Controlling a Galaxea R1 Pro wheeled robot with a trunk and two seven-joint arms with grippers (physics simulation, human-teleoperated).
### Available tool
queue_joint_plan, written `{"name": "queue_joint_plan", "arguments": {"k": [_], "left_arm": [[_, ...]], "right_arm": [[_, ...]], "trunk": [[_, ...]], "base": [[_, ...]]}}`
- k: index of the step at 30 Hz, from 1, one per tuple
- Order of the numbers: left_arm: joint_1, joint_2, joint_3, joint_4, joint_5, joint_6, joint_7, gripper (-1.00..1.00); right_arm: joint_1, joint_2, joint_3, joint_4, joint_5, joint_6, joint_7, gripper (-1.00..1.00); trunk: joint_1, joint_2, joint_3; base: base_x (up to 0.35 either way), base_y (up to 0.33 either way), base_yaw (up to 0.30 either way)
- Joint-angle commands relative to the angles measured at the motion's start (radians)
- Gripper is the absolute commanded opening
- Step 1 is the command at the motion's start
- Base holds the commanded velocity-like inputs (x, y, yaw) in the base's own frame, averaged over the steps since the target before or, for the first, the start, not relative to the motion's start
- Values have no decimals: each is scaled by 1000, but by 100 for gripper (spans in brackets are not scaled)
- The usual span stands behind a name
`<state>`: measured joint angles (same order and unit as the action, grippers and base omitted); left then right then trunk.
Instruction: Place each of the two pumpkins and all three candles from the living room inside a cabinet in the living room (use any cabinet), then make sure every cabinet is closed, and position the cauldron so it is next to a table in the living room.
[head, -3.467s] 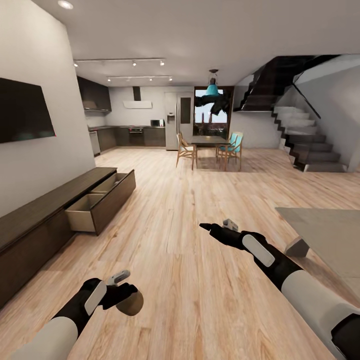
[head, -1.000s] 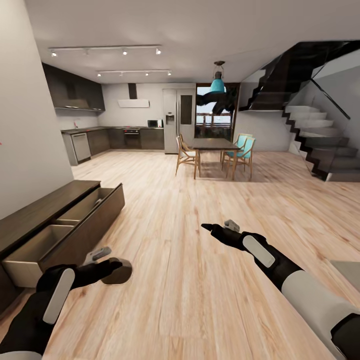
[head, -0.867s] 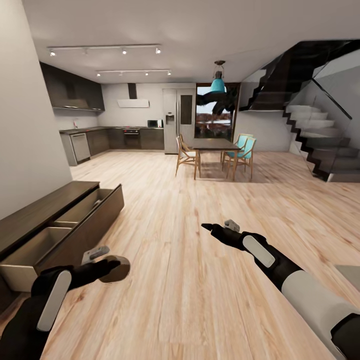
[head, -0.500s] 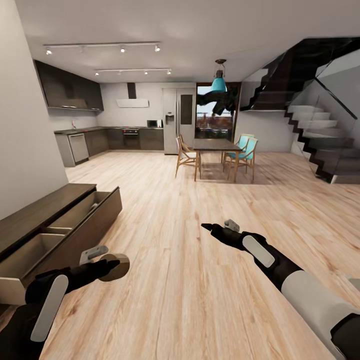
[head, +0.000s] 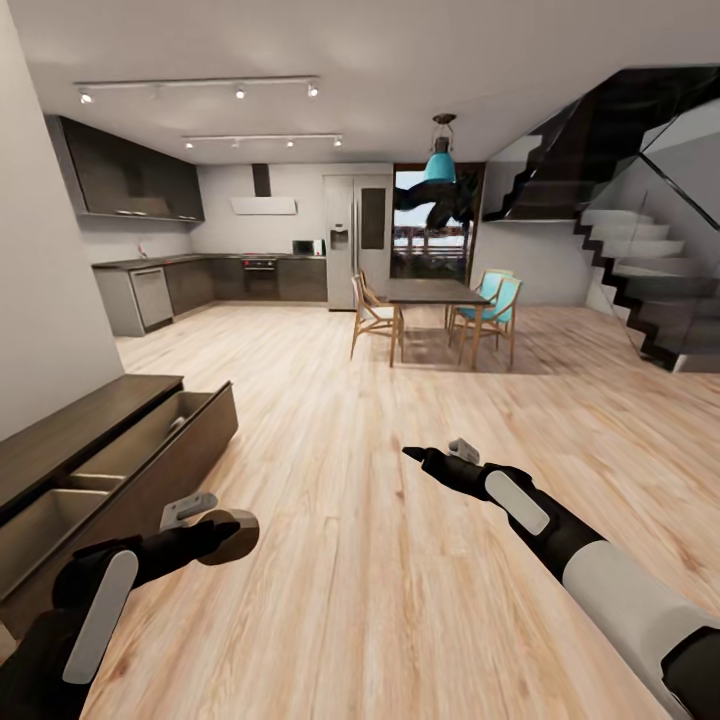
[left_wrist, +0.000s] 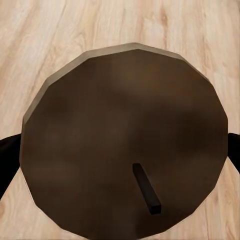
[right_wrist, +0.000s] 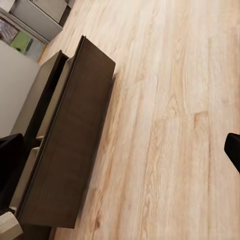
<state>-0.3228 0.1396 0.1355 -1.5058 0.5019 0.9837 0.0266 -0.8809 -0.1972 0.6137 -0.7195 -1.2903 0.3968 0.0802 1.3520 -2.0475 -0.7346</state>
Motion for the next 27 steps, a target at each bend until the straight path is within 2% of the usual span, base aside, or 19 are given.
{"name": "queue_joint_plan", "arguments": {"k": [1,21,27], "left_arm": [[-1,0,1,0,9,4,4,-100],[-1,0,0,4,13,3,4,-100],[-1,-1,-1,4,15,2,5,-100]], "right_arm": [[-1,-1,3,0,-3,0,1,100],[-1,0,3,0,-3,-1,1,100],[-1,-1,3,0,-3,0,3,100]], "trunk": [[0,-1,-1],[0,-1,-1],[0,-1,-1]], "base": [[332,0,0],[332,-1,0],[325,-96,0]]}}
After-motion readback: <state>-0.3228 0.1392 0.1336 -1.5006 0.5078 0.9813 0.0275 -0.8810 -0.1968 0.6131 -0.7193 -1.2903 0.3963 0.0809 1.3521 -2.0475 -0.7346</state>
